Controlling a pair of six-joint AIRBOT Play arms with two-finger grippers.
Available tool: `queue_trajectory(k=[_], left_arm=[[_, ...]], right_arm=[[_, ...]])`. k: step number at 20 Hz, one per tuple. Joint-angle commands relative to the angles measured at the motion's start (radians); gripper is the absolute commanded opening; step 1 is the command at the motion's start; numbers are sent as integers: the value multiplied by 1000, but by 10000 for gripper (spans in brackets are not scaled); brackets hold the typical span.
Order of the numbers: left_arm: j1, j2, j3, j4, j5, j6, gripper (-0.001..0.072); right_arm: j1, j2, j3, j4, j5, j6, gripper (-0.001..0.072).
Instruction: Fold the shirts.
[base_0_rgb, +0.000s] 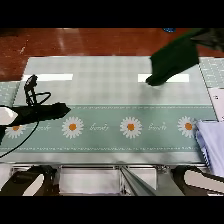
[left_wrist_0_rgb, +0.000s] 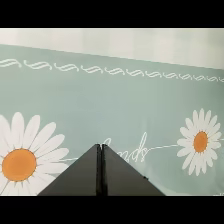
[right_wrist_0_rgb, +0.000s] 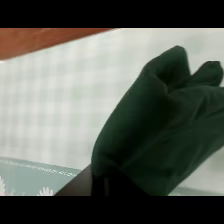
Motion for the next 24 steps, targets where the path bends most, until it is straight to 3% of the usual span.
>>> queue_trajectory(k=[1,5,8,11,14,16,18,20,21,24], left_arm=[[-45,0,0,0,47,0,27],[-85,0,0,0,89,0,27],[-97,0,0,0,125,0,27],[-98,-2,0,0,152,0,27],[-98,-11,0,0,170,0,27],[-98,-20,0,-28,196,-4,27],[-98,-30,0,-82,232,-3,27],[-98,-40,0,-89,243,-3,27],[-98,-46,0,-89,243,1,27],[-99,-70,2,-90,276,0,27]], right_arm=[[-229,67,10,-12,175,84,19],[-448,134,9,-164,356,111,19],[-599,224,-67,-285,378,107,19],[-737,341,-287,-353,379,68,19],[-856,472,-560,-539,378,50,20],[-914,532,-682,-555,379,62,20],[-934,575,-741,-702,379,68,35],[-912,584,-746,-901,379,100,315],[-905,583,-746,-924,376,100,425],[-905,551,-746,-813,338,101,416]])
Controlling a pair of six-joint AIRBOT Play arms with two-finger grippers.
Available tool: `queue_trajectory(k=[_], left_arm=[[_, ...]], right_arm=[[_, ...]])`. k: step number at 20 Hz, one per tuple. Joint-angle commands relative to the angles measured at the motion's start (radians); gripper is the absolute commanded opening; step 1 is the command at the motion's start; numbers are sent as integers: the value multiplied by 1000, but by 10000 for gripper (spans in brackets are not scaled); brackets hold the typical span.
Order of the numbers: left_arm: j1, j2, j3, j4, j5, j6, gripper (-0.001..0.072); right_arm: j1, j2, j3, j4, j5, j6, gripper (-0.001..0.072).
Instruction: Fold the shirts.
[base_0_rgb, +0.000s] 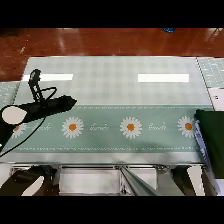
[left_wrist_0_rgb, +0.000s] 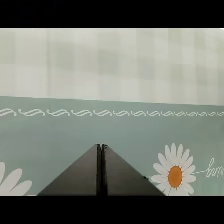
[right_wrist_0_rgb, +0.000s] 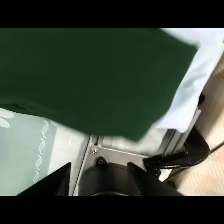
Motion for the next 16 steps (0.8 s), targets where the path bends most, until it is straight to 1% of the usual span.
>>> queue_trajectory(k=[1,2,3,4,5,6,7,8,9,10,12,13,14,15,16], left_arm=[[0,-22,11,-19,78,10,27],[1,-27,39,-18,90,36,27],[0,-34,95,-19,70,44,27],[-17,-44,160,-35,55,55,26],[-52,-62,238,-36,53,107,26],[-88,-90,318,-35,52,169,26],[-122,-133,411,-30,36,187,25],[-146,-182,501,-15,-1,186,25],[-169,-241,595,17,-63,185,25],[-186,-301,676,60,-137,168,25],[-196,-388,750,171,-251,74,25],[-191,-419,735,260,-256,52,26],[-173,-457,712,355,-280,-39,26],[-140,-499,695,397,-359,-155,26],[-109,-531,684,391,-430,-182,26]], right_arm=[[-3,-19,-19,84,-11,16,407],[-3,-31,-19,211,-53,48,398],[1,-46,-19,358,-108,89,288],[34,-62,-19,543,-180,46,20],[97,-77,-19,712,-280,12,19],[204,-95,-19,875,-397,-10,19],[332,-113,-13,998,-505,-76,19],[496,-137,11,1051,-607,-142,19],[670,-169,56,1019,-675,-198,19],[826,-208,108,922,-710,-219,19],[1101,-299,219,576,-702,-202,19],[1204,-340,246,373,-690,-171,20],[1284,-386,246,135,-659,-65,19],[1319,-441,246,-24,-576,53,20],[1327,-497,245,-78,-490,84,19]])
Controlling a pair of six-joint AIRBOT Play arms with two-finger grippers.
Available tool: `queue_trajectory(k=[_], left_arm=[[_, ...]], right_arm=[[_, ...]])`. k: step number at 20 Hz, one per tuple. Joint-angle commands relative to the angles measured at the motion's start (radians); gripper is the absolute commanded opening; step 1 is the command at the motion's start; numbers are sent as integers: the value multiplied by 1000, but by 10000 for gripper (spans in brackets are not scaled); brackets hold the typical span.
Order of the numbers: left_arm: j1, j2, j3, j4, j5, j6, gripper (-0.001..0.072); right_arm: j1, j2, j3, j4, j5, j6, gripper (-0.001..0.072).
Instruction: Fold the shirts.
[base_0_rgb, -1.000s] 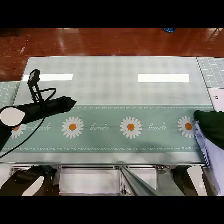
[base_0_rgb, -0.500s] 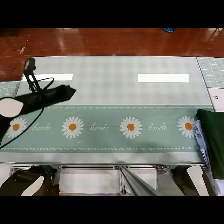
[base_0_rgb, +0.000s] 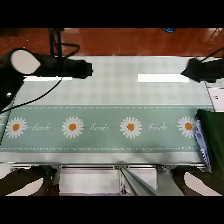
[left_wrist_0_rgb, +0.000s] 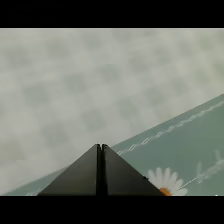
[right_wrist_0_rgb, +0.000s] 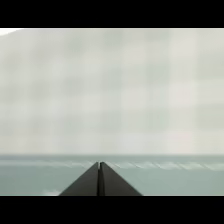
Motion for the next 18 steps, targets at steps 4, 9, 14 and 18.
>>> queue_trajectory(k=[4,9,14,18], left_arm=[[48,-111,5,139,-210,-140,26],[49,-134,4,139,-249,-140,26],[49,-157,4,139,-249,-140,26],[49,-158,4,139,-249,-140,26]], right_arm=[[187,-193,39,-407,136,112,20],[186,-192,39,-385,159,154,20],[186,-192,39,-385,159,154,20],[186,-192,39,-385,159,154,20]])
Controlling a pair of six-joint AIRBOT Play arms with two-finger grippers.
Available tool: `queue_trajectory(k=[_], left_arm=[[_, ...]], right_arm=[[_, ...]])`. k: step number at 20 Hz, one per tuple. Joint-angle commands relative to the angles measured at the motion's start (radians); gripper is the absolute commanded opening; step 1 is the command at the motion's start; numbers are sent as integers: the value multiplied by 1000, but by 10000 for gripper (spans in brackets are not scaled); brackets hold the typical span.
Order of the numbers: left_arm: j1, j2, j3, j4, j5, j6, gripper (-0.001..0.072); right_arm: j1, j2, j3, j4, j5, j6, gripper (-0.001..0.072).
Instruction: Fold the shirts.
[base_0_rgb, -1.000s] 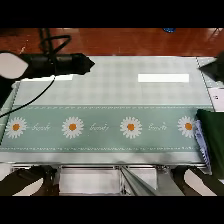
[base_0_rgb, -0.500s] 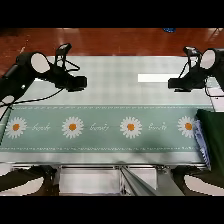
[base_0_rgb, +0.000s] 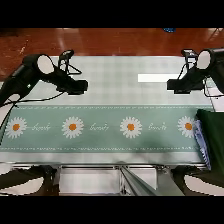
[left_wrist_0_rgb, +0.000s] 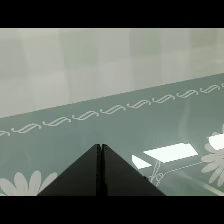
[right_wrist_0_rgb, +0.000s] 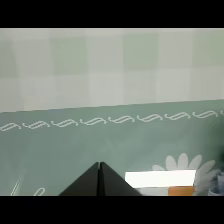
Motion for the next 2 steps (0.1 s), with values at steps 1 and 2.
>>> queue_trajectory(k=[1,2], left_arm=[[1,-4,0,2,-1,1,26],[1,-4,0,2,-1,1,26]], right_arm=[[1,0,1,-2,2,3,20],[1,0,1,-2,2,3,20]])
